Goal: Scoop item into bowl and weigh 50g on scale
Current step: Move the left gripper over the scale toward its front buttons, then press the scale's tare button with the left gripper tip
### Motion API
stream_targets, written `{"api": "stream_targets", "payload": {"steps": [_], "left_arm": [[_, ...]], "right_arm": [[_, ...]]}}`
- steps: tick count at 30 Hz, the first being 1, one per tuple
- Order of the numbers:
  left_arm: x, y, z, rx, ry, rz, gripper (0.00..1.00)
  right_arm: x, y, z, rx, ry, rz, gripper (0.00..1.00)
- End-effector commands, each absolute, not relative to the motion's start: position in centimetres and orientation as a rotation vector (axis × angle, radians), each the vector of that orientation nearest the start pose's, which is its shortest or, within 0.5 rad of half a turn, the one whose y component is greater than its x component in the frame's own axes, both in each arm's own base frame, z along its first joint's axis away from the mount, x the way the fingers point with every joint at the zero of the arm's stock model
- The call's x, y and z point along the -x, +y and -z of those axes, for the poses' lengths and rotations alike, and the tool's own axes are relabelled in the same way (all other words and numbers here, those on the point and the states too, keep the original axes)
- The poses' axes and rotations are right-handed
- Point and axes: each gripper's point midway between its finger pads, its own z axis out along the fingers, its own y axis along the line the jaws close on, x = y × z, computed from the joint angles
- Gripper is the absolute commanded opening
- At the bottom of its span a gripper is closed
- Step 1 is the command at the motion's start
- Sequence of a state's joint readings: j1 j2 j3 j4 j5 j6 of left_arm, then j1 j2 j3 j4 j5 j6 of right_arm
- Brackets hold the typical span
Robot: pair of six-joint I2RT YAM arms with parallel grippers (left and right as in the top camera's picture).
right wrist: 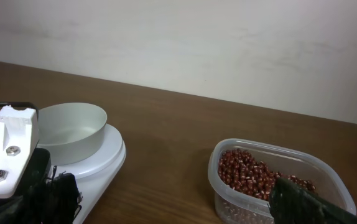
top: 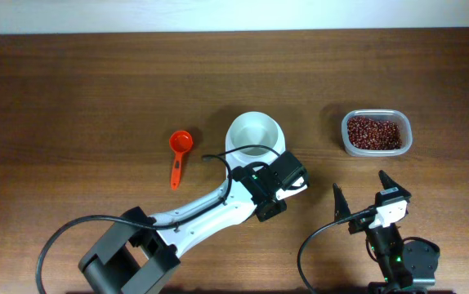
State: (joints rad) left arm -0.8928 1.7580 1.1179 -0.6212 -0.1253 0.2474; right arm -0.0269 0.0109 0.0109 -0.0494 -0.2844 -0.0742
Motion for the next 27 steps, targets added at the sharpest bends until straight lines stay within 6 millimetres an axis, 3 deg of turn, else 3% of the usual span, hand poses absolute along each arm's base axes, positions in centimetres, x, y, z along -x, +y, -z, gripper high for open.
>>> {"api": "stream_targets", "payload": {"steps": [1, 7, 13, 27], "left_arm": [[-25.3, -27.8, -3.8, -1.514, 2.370, -0.050, 0.00], [-25.5, -27.9, -3.8, -1.520, 2.356, -0.053, 0.00], [-26.4, -26.6, -1.7, -1.546, 2.370, -0.205, 0.00], [-27.6, -26.7, -0.7, -1.517, 2.349, -0.274, 0.00]], "right_arm": [[-24.1, 4.2, -16.2, 0.248, 1.605, -0.162, 0.99], [-24.1, 4.2, -16.2, 0.248, 1.605, -0.162, 0.99], [-24.1, 4.2, -16.2, 0.248, 1.605, -0.162, 0.99], [-24.1, 4.2, -16.2, 0.248, 1.605, -0.162, 0.99]]}}
